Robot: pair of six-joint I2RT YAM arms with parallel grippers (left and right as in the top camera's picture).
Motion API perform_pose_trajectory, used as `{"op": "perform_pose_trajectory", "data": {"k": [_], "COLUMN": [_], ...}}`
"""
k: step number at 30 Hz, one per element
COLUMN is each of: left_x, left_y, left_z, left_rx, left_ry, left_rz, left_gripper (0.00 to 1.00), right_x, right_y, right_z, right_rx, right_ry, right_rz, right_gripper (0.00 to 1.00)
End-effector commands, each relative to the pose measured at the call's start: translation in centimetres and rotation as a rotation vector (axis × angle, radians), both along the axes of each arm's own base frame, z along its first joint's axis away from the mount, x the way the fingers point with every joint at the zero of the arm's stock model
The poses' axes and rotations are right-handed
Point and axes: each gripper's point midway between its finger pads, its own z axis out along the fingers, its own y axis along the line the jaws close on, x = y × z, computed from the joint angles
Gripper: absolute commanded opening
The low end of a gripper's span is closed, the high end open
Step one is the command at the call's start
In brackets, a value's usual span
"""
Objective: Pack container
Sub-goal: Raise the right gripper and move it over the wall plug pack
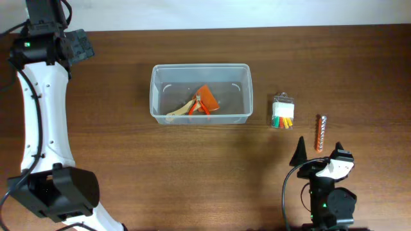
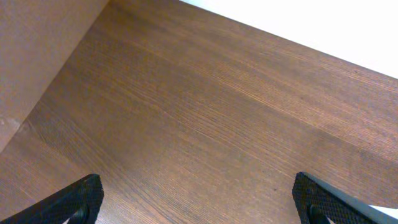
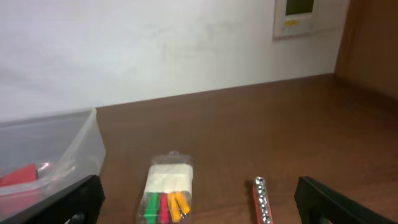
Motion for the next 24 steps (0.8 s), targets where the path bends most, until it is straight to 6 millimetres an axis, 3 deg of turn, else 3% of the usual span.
{"op": "perform_pose_trajectory", "data": {"k": [1, 3, 9, 14, 16, 21, 24], "left_x": [-0.2, -0.2, -0.2, -0.2, -0.2, -0.2, -0.2], "left_y": [0.3, 0.3, 0.3, 0.3, 0.3, 0.3, 0.3], "left_z": [0.7, 0.7, 0.7, 0.7, 0.7, 0.7, 0.7], "left_rx": [0.003, 0.003, 0.003, 0.003, 0.003, 0.003, 0.003], "left_ry": [-0.018, -0.018, -0.018, -0.018, -0.018, -0.018, -0.018], "left_rz": [0.018, 0.018, 0.018, 0.018, 0.018, 0.018, 0.018], "left_gripper": [0.99, 0.99, 0.99, 0.99, 0.99, 0.99, 0.99], "right_x": [0.0, 0.0, 0.2, 5.3, 8.6, 14.2, 15.8], "right_y": [-0.1, -0.1, -0.1, 1.8, 2.8, 3.5, 3.5], "right_z": [1.1, 2.6, 10.5, 17.4, 19.9, 22.5, 22.2], "right_rx": [-0.003, -0.003, -0.047, -0.105, -0.096, -0.065, -0.053], "right_ry": [-0.054, -0.098, -0.154, -0.068, 0.034, 0.319, 0.421], "right_rz": [-0.002, -0.001, -0.003, 0.105, 0.171, 0.220, 0.224], "right_gripper": [0.99, 0.99, 0.99, 0.99, 0.99, 0.99, 0.99]}}
